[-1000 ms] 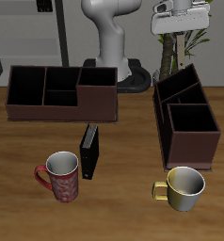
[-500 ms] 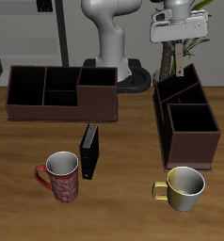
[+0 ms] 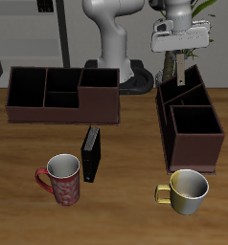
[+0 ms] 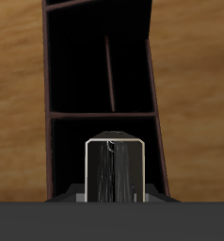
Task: Place the yellow book into the left desk caddy's left compartment
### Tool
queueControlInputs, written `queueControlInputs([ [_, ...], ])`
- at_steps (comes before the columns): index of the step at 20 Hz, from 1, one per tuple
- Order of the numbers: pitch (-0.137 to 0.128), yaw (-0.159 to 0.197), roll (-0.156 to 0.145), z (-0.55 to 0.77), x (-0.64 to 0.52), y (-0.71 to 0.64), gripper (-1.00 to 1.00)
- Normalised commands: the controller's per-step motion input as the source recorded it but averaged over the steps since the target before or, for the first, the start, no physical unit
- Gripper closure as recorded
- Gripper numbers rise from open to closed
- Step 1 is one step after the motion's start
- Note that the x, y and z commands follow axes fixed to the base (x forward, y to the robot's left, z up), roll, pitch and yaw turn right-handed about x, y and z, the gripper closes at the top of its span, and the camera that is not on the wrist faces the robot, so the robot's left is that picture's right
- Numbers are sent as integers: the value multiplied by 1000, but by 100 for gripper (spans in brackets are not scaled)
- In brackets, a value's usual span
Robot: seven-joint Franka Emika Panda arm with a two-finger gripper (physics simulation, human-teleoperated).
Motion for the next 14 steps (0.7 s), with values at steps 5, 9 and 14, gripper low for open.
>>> queueControlInputs([
  [5,60,4,10,-302,139,1,100],
  [9,53,-5,-3,-237,133,-63,100],
  [14,57,-5,66,-153,47,41,-100],
])
